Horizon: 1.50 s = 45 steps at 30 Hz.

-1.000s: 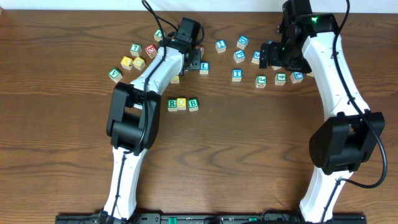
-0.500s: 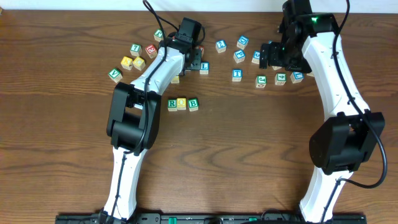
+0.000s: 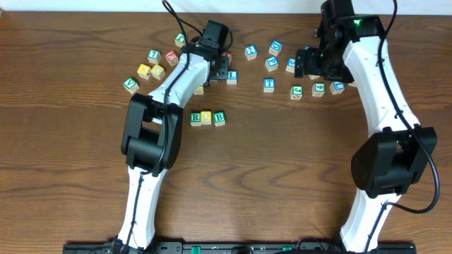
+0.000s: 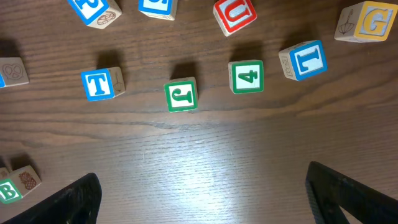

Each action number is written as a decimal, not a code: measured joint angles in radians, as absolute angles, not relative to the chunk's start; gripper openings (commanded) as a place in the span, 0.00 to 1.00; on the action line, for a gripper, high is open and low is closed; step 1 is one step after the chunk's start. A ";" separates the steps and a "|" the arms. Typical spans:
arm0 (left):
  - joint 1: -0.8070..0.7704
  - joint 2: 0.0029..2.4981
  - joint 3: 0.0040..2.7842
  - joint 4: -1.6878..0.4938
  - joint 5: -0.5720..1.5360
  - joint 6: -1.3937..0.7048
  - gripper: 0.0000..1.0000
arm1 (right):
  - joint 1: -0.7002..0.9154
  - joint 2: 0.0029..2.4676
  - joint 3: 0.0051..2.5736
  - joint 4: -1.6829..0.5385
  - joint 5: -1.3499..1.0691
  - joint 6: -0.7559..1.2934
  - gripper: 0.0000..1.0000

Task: Spell out ROBOT
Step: 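Carry the O block to the right of the B block and lower it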

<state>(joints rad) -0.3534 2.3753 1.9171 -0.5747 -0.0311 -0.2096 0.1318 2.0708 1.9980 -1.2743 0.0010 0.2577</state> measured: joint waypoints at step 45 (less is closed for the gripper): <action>-0.554 2.103 1.857 -1.035 0.040 -0.494 0.31 | 0.133 2.071 1.998 -1.274 0.001 0.257 0.99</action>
